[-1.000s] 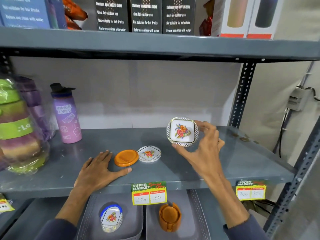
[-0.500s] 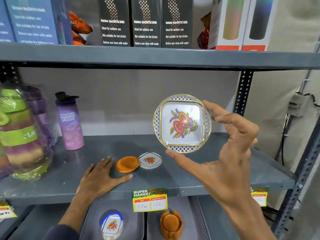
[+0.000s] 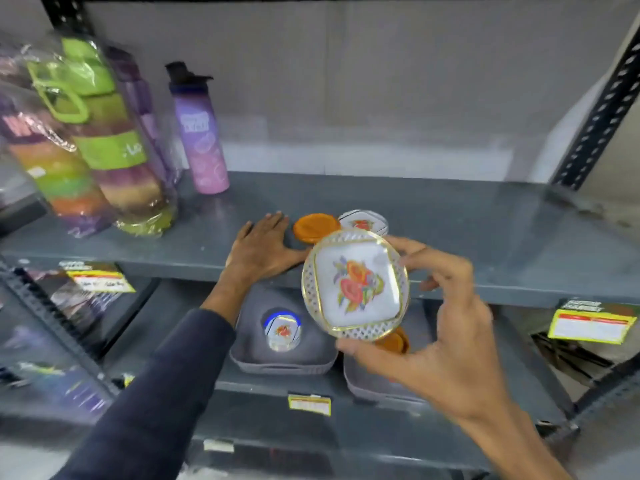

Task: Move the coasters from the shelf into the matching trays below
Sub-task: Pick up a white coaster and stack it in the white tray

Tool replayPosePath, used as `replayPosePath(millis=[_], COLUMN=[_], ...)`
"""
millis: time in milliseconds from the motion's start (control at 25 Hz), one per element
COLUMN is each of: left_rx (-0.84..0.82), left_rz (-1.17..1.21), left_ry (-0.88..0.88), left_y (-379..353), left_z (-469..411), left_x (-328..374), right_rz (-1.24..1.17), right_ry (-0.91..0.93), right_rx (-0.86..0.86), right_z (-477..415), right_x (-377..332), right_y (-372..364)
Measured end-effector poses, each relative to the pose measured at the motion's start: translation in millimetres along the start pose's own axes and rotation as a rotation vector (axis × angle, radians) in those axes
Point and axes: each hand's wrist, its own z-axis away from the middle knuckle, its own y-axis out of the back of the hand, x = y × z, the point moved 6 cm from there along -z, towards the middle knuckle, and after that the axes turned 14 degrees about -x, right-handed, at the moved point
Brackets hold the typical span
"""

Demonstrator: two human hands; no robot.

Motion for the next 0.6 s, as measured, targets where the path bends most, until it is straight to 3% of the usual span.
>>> replayPosePath(millis=[240, 600], left_rx=[0.098, 0.136], left_rz=[0.036, 0.042], left_ry=[0.002, -0.016], left_y=[-2.3, -2.5], left_z=[-8.2, -13.7], left_x=[-4.9, -8.2], right_rz=[-0.080, 0.054], right_ry=[-0.068, -0.457], right_rx=[-0.291, -0.591], right_z=[39.1, 17.4], right_x=[79.4, 240.3], right_y=[-124.7, -280.1])
